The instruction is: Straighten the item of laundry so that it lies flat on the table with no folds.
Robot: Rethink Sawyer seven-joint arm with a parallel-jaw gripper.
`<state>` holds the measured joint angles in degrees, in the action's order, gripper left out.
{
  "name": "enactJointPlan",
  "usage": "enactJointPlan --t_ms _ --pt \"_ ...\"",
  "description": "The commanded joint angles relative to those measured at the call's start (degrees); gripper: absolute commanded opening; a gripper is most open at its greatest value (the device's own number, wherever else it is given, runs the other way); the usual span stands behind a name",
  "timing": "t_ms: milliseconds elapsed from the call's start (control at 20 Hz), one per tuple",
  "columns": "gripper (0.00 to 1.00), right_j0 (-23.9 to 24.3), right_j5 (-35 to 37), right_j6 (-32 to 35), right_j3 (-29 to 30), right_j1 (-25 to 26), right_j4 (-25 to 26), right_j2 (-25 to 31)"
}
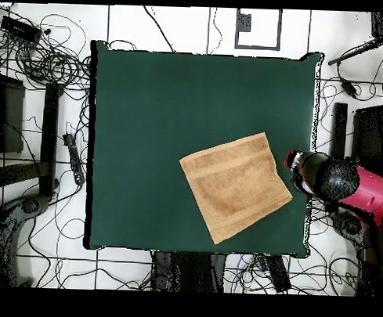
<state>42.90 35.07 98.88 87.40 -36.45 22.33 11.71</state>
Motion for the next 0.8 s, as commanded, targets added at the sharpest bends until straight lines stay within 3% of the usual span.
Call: enactJointPlan --t_ms 50,450,800 --pt "1.0 -4.19 -1.47 1.12 7.3 1.98 -1.64 6.91" --pt "1.0 -5.47 -3.23 -0.73 5.0 4.96 0.49 6.92" --pt "1.0 -7.36 -4.56 2.46 1.88 8.38 0.07 5.11"
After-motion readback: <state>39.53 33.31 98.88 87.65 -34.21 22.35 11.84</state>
